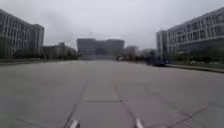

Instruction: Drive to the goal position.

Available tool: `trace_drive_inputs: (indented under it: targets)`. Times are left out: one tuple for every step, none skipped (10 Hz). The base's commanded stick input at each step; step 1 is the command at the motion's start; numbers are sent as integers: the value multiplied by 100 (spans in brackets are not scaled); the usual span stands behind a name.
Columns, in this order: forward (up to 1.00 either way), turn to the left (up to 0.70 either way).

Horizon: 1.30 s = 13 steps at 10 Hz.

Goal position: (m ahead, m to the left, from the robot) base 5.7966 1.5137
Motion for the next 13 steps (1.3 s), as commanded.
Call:
trace_drive_inputs:
  targets:
    - [100,0]
    - [100,0]
    - [100,0]
    - [100,0]
    - [100,0]
    - [100,0]
    - [100,0]
    - [100,0]
    - [100,-17]
    - [100,-35]
    - [100,-38]
    - [100,-40]
    - [100,-14]
